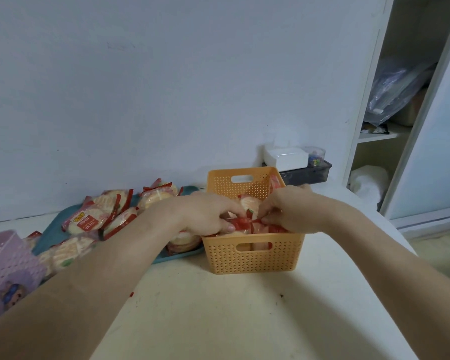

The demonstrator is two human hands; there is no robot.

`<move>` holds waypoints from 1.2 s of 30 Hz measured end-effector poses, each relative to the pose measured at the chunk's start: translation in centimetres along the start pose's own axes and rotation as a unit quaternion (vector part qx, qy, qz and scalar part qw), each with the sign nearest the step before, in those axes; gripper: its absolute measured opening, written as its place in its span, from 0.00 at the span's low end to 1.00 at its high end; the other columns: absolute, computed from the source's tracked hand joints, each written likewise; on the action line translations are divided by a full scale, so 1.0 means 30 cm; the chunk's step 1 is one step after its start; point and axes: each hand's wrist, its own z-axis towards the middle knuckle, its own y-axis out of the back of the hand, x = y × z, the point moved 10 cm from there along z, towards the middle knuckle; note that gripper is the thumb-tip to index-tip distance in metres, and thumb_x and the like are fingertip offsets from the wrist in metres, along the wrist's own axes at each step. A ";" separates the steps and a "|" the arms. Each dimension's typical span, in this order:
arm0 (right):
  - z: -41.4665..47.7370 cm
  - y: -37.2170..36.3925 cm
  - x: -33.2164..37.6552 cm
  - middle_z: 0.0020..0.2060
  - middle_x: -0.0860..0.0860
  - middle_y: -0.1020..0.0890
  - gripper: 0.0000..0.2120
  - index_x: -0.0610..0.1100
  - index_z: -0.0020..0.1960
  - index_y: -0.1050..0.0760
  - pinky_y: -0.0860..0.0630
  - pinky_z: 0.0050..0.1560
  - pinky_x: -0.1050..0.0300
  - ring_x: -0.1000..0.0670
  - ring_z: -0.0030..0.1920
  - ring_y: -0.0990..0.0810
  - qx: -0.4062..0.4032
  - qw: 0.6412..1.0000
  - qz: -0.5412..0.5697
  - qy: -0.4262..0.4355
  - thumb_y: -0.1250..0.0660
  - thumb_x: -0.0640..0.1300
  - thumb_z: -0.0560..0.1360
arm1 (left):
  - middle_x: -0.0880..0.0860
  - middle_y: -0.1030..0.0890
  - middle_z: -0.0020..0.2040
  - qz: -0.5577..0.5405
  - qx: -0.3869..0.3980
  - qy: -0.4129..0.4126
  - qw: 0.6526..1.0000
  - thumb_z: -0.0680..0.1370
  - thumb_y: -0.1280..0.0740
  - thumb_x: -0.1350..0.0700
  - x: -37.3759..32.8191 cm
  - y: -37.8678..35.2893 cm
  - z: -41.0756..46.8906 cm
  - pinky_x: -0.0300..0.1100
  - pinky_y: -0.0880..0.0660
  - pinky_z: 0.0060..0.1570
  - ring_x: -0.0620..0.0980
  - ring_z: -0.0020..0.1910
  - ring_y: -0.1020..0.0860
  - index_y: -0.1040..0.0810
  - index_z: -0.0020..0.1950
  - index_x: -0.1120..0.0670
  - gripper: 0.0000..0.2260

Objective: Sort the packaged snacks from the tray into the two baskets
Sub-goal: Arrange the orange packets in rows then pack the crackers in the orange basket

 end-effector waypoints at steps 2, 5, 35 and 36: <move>0.006 0.032 0.001 0.44 0.58 0.19 0.13 0.57 0.55 0.20 0.42 0.62 0.47 0.52 0.49 0.25 -0.073 0.995 -0.071 -0.005 0.40 0.43 0.81 | 0.43 0.22 0.61 0.023 -0.034 -0.018 0.999 0.81 0.37 0.54 -0.013 0.009 -0.004 0.39 0.33 0.52 0.45 0.56 0.27 0.28 0.67 0.40 0.16; -0.001 0.014 0.054 0.42 0.57 0.20 0.11 0.56 0.50 0.21 0.41 0.60 0.47 0.52 0.47 0.25 -0.039 0.991 -0.124 0.023 0.41 0.45 0.80 | 0.42 0.23 0.50 0.037 -0.040 -0.038 0.998 0.82 0.39 0.56 -0.043 0.001 -0.012 0.31 0.36 0.40 0.44 0.48 0.27 0.25 0.64 0.44 0.13; -0.028 0.036 -0.029 0.43 0.60 0.23 0.09 0.59 0.55 0.25 0.27 0.48 0.56 0.54 0.46 0.24 -0.082 0.986 0.148 -0.012 0.35 0.54 0.74 | 0.49 0.23 0.33 0.043 -0.193 -0.032 0.980 0.83 0.50 0.46 0.005 -0.018 -0.026 0.46 0.38 0.57 0.44 0.35 0.26 0.25 0.34 0.52 0.23; -0.047 0.018 -0.030 0.43 0.61 0.22 0.09 0.60 0.54 0.24 0.31 0.53 0.53 0.56 0.46 0.25 -0.101 0.985 0.139 -0.024 0.37 0.58 0.75 | 0.49 0.22 0.34 0.034 -0.209 -0.022 0.977 0.82 0.49 0.47 0.009 -0.013 -0.029 0.48 0.37 0.58 0.45 0.36 0.26 0.25 0.35 0.52 0.22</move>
